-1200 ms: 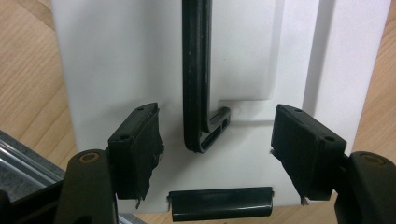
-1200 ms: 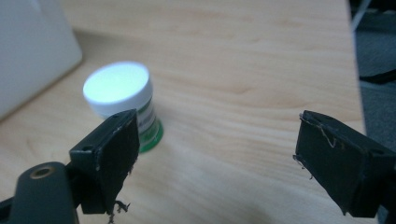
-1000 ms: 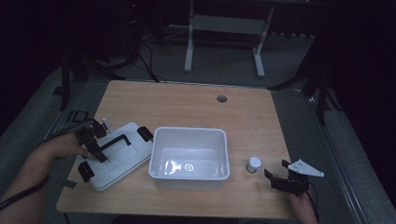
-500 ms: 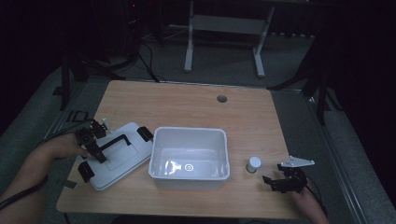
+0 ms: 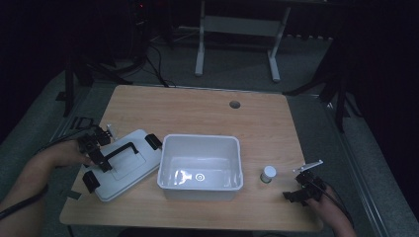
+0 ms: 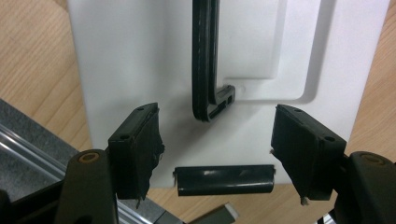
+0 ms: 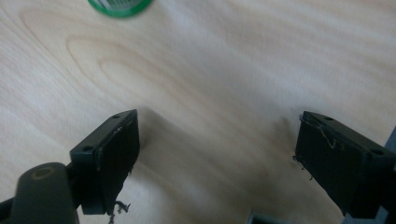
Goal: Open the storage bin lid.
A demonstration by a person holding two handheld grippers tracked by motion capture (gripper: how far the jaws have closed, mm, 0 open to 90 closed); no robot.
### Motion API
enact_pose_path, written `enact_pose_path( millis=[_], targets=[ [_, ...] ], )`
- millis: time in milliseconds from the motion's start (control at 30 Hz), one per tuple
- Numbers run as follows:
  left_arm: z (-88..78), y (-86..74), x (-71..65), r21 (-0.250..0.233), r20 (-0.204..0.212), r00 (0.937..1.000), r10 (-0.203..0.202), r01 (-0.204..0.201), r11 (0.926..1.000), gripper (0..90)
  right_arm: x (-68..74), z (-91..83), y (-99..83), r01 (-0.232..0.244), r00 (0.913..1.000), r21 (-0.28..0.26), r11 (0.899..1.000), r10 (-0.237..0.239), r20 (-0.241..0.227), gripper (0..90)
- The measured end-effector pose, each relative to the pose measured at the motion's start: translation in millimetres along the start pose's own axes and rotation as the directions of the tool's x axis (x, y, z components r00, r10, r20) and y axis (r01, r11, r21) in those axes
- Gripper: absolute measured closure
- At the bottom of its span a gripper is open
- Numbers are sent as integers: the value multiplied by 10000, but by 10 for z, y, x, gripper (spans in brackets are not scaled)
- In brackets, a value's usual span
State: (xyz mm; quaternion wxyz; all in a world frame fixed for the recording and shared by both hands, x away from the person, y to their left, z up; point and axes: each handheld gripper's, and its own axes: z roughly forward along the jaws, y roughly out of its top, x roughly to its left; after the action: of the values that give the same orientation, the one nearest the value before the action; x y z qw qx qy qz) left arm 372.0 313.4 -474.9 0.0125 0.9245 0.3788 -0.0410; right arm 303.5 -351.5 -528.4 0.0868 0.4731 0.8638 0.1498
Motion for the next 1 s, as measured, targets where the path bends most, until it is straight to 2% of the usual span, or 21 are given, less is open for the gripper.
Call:
enact_pose_path(
  millis=[133, 200, 400, 433, 467, 500, 533, 633, 700, 733, 900, 1000],
  targets=[
    [-15, -11, 6, -36, -11, 10000, -31, 31, 10000, 322, 1, -8, 31, 99, 9999, 1038, 9945, -95, -40, 129],
    [-21, -17, 10, -5, -27, 10000, -43, 43, 10000, 322, -6, -13, 48, 153, 9999, 1331, 9910, -143, -82, 129],
    [-21, -24, 8, 21, -33, 10000, -24, 24, 10000, 322, -26, -39, 98, 922, 9957, 1722, 9807, -890, -267, 130],
    [-22, -25, 9, 14, -16, 10000, -42, 42, 10000, 323, -27, -48, 108, 1115, 9938, 1723, 9787, -1095, -215, 130],
    [-24, -24, 9, 41, -51, 10000, -28, 28, 10000, 322, -31, -71, 127, 1480, 9889, 1732, 9737, -1435, -382, 130],
    [-26, -24, 10, 36, -60, 10000, -14, 14, 10000, 322, -31, -71, 127, 1480, 9889, 1732, 9737, -1435, -382, 130],
    [-28, -23, 12, 27, -19, 10000, -45, 46, 10000, 323, -32, -81, 133, 1683, 9856, 1737, 9703, -1624, -477, 128],
    [-34, -17, 9, 126, -5, 10000, -7, 8, 9999, 322, -34, -117, 164, 2610, 9640, 1683, 9505, -2474, -980, 130],
    [-44, -14, 3, 130, -62, 10000, 45, -45, 9999, 322, -25, -133, 189, 3182, 9470, 1810, 9306, -3030, -1070, 132],
    [-50, -14, 3, 127, -53, 10000, 31, -30, 9999, 322, -13, -141, 201, 3566, 9335, 1958, 9135, -3400, -1139, 134],
    [-74, -18, 2, 116, -63, 10000, -2, 3, 9999, 322, 19, -159, 270, 4433, 8959, 2356, 8648, -4190, -1477, 138],
    [-65, -17, 2, 179, -67, 10000, 51, -49, 9998, 322, 39, -175, 320, 4754, 8789, 2318, 8487, -4466, -1673, 135]
  ],
)
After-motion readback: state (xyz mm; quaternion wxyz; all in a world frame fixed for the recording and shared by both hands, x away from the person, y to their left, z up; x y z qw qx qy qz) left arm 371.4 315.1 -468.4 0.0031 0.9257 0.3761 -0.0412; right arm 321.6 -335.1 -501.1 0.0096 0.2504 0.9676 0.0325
